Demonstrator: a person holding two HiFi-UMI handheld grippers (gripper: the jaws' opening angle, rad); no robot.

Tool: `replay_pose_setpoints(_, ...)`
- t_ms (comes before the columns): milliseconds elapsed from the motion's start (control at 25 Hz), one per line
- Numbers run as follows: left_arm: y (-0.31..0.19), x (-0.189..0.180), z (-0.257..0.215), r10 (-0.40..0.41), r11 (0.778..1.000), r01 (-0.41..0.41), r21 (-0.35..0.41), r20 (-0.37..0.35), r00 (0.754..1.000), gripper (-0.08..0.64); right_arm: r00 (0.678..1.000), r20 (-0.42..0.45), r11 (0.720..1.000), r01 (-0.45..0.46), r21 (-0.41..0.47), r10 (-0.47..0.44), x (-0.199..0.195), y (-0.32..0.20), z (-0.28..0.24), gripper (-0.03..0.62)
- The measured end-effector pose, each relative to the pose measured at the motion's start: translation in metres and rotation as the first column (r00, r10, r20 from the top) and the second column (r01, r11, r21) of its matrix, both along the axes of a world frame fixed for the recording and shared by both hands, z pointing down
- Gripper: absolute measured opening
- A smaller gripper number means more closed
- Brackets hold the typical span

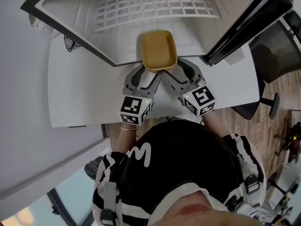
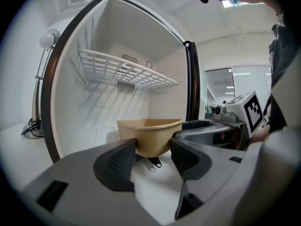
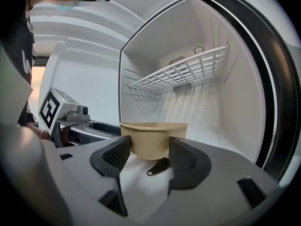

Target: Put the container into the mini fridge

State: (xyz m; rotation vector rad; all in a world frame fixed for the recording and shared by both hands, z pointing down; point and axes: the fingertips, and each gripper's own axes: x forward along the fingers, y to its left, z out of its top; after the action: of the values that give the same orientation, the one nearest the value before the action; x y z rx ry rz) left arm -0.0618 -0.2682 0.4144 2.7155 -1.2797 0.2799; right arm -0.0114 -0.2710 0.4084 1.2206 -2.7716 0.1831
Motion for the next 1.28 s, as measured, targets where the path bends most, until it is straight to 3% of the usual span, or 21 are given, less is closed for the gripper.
replay_pose_setpoints(1280,-0.046,0.001,0.002,-0.019,1.000,0.019,-0.025,0.004,1.000,0.235,0.999,-0.032,0.998,-0.021,-0.054,0.019,0.002,-0.046,0.003,0.264)
